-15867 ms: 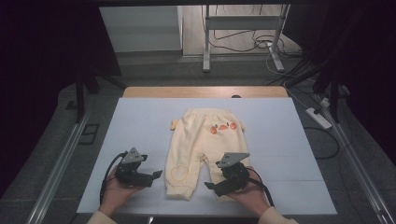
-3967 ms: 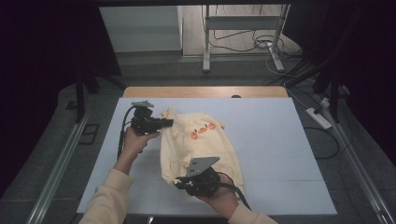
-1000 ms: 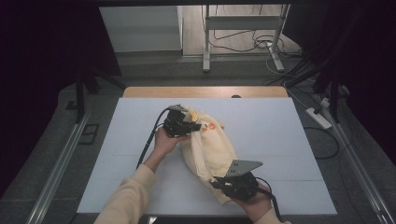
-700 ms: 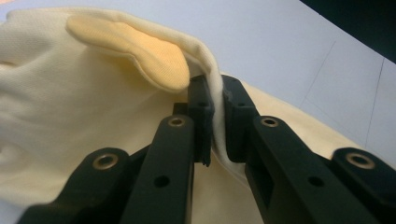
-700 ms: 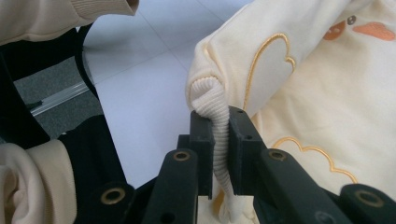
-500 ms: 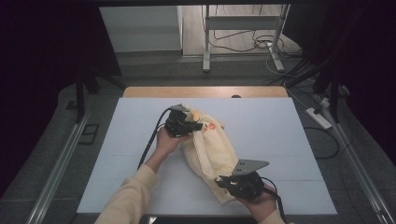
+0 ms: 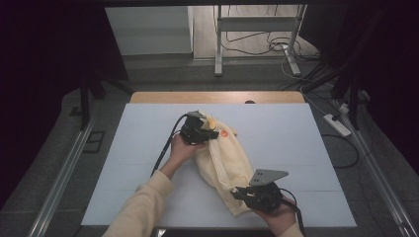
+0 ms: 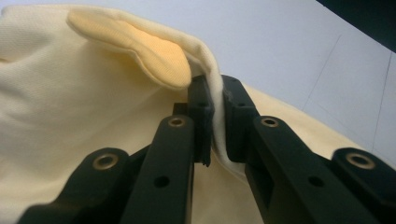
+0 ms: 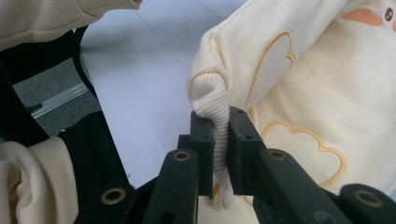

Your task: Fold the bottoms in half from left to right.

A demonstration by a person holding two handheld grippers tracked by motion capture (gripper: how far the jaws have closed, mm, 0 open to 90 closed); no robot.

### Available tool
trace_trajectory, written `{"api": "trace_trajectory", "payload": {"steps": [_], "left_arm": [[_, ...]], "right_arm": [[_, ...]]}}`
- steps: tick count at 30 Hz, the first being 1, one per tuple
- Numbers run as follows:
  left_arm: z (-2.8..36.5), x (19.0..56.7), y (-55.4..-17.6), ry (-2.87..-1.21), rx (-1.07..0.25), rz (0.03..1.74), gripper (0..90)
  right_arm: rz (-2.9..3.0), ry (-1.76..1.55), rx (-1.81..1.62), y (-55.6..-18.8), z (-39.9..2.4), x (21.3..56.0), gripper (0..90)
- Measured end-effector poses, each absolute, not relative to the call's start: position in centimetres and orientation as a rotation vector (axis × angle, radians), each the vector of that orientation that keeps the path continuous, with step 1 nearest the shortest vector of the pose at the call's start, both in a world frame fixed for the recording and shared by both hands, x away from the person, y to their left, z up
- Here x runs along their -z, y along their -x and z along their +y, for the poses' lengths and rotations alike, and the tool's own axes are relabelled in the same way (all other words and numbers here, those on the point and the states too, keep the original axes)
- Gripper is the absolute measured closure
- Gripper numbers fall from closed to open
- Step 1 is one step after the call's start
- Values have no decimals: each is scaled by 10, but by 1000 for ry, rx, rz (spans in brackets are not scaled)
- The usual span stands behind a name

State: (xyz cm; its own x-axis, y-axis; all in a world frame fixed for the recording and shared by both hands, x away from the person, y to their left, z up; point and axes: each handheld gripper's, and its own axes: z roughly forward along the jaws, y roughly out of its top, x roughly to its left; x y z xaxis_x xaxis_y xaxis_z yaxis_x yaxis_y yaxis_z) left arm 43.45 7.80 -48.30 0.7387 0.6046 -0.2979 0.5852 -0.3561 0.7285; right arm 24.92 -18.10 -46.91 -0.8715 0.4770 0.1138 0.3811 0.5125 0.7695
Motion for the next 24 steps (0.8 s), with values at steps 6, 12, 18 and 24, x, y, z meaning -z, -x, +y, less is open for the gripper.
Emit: {"api": "trace_trajectory", "payload": {"steps": [6, 12, 18, 24], "left_arm": [[70, 489, -439, -2064, -12, 907, 826], [62, 495, -443, -2082, -6, 922, 825], [59, 501, -446, -2079, 6, 939, 823], [53, 505, -449, -2078, 22, 944, 821]], "right_arm": [[2635, -761, -1289, -250, -186, 470, 816], [2636, -800, -1255, -253, -192, 473, 816], [2638, -824, -1234, -256, -196, 476, 818], [2645, -840, -1217, -257, -200, 478, 820]]}}
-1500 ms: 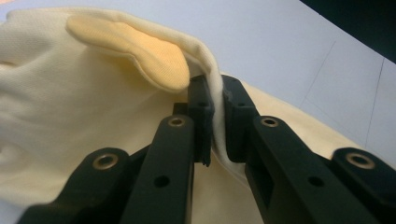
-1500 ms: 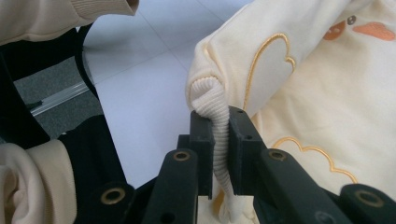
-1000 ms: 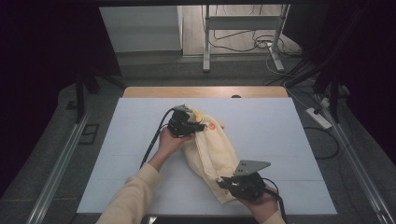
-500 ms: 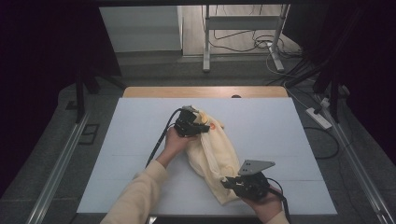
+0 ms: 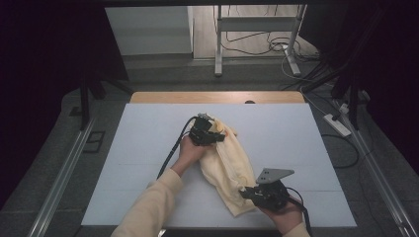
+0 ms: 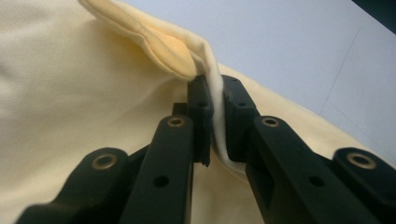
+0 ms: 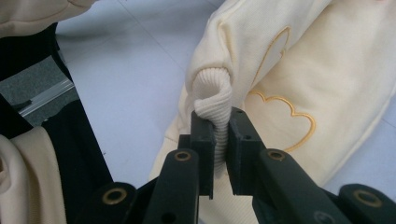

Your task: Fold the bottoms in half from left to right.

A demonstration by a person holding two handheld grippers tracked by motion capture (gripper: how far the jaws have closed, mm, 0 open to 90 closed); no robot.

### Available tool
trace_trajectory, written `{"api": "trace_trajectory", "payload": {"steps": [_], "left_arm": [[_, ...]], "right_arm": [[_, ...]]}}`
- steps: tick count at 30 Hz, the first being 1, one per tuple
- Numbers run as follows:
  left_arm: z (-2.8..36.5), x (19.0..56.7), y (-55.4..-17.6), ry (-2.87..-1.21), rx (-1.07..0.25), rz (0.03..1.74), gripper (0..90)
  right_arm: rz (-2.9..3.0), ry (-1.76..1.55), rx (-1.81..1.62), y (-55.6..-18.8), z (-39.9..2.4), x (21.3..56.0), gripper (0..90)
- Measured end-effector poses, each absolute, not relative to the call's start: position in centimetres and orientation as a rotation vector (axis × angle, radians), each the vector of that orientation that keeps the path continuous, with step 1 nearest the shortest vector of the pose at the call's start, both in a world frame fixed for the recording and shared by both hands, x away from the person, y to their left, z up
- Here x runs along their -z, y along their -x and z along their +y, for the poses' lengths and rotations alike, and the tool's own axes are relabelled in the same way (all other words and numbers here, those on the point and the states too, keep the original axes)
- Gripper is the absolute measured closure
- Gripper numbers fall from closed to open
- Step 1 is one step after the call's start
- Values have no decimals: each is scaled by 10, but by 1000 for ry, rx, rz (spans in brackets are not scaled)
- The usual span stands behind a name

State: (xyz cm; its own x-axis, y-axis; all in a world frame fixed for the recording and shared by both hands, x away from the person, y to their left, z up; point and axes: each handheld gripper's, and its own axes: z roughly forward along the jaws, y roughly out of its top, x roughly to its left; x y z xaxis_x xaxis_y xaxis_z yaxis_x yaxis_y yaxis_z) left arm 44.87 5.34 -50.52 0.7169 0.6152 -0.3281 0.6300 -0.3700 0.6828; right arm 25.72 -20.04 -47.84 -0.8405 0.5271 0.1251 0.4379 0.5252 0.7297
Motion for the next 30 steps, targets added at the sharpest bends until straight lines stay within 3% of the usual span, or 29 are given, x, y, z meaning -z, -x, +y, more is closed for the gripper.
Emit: {"api": "trace_trajectory", "payload": {"steps": [30], "left_arm": [[37, 519, -457, -2092, 4, 975, 812]], "right_arm": [[2709, -947, -1061, -273, -218, 496, 823]]}}
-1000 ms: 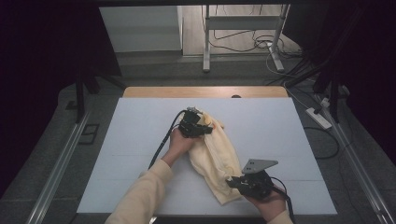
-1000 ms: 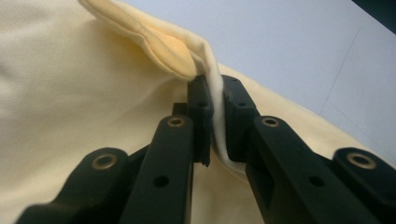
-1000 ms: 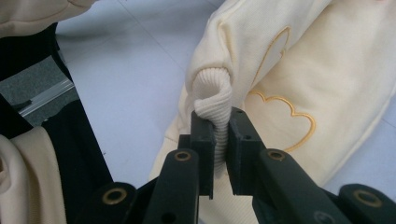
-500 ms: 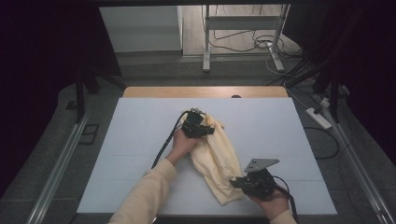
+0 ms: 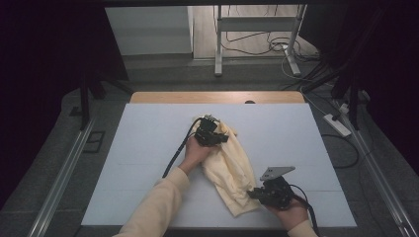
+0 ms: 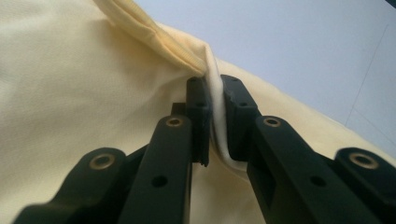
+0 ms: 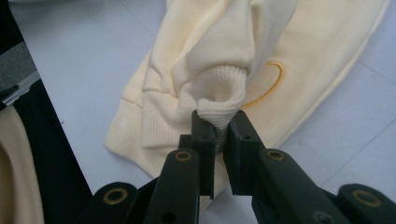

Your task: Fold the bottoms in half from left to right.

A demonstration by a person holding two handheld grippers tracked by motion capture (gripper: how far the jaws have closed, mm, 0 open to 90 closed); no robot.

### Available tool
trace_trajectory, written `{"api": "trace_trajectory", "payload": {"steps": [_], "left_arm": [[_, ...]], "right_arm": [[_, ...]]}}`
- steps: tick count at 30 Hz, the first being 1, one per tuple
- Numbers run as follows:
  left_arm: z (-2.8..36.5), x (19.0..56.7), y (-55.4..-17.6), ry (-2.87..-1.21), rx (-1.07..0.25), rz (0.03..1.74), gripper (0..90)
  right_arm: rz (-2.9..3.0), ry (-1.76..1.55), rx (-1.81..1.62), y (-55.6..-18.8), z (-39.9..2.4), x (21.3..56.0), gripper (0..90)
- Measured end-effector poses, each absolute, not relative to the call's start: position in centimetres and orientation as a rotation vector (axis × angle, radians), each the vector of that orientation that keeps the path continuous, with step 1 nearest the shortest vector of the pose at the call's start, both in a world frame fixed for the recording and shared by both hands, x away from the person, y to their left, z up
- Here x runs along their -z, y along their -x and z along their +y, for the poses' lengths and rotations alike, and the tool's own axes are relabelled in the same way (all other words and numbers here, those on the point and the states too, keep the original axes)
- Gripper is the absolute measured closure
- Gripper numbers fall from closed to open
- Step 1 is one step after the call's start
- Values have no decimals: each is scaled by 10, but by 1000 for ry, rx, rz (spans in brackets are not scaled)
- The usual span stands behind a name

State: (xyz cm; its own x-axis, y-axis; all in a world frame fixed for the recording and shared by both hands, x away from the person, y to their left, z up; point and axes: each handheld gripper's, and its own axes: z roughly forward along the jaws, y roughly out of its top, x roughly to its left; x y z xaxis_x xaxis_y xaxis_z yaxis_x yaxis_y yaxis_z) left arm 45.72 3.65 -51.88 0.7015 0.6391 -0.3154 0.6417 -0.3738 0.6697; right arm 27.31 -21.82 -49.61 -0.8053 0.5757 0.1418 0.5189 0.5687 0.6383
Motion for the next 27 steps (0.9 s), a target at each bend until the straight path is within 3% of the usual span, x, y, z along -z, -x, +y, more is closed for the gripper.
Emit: {"api": "trace_trajectory", "payload": {"steps": [14, 18, 20, 22, 23, 27], "left_arm": [[34, 519, -458, -2096, 10, 967, 768], [34, 514, -455, -2087, -7, 935, 641], [35, 509, -452, -2088, -18, 930, 534], [36, 502, -447, -2084, -38, 918, 438], [37, 500, -445, -2078, -51, 916, 405], [43, 488, -435, -2072, -71, 887, 352]], "right_arm": [[2729, -969, -1028, -274, -224, 499, 826], [2735, -973, -1024, -274, -225, 499, 825], [2725, -969, -1029, -274, -226, 499, 817], [2714, -956, -1029, -274, -226, 500, 753], [2699, -955, -1029, -274, -227, 499, 658], [2646, -949, -1057, -275, -229, 493, 472]]}}
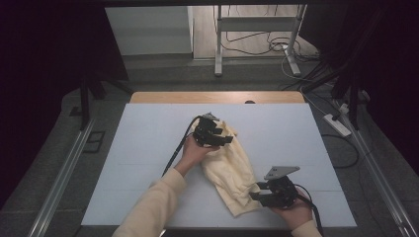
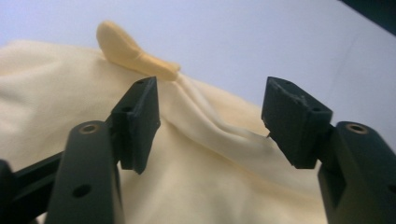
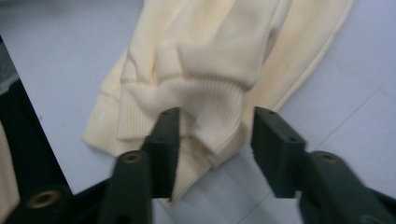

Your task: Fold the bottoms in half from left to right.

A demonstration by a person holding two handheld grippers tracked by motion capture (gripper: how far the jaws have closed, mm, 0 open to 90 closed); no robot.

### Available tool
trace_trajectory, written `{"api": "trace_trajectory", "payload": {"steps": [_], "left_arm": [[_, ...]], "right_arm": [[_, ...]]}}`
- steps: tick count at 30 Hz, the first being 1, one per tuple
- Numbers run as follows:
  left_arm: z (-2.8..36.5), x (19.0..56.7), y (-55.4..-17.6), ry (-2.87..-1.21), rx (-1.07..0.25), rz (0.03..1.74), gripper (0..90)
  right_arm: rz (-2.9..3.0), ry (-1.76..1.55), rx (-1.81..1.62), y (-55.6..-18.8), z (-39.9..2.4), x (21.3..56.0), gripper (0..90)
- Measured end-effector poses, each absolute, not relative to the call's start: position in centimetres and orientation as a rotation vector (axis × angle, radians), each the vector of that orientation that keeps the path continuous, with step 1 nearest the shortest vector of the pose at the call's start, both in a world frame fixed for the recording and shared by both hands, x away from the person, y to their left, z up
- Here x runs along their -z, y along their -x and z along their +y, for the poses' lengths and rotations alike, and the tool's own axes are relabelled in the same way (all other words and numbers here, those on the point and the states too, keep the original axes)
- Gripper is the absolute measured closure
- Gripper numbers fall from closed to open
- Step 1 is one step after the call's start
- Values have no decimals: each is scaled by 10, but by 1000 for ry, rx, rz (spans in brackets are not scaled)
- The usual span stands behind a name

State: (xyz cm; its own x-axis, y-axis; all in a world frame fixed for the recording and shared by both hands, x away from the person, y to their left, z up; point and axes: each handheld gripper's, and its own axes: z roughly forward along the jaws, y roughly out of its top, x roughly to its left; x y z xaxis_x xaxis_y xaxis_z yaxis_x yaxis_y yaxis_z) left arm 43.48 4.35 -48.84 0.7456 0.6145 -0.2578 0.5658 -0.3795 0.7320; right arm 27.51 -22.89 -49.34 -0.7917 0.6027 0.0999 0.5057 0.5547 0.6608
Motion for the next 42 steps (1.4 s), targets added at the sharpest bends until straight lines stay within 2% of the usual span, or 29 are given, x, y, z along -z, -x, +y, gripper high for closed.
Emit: {"api": "trace_trajectory", "payload": {"steps": [5, 10, 31, 42], "left_arm": [[56, 482, -422, -2101, -111, 866, 342], [72, 480, -412, -2090, -128, 870, 345], [115, 484, -359, -2107, -129, 844, 335], [127, 486, -353, -2118, -144, 872, 313]], "right_arm": [[2603, -960, -1139, -277, -232, 483, 409], [2601, -972, -1145, -281, -229, 483, 395], [2538, -988, -1161, -298, -224, 474, 382], [2551, -969, -1103, -320, -204, 475, 386]]}}
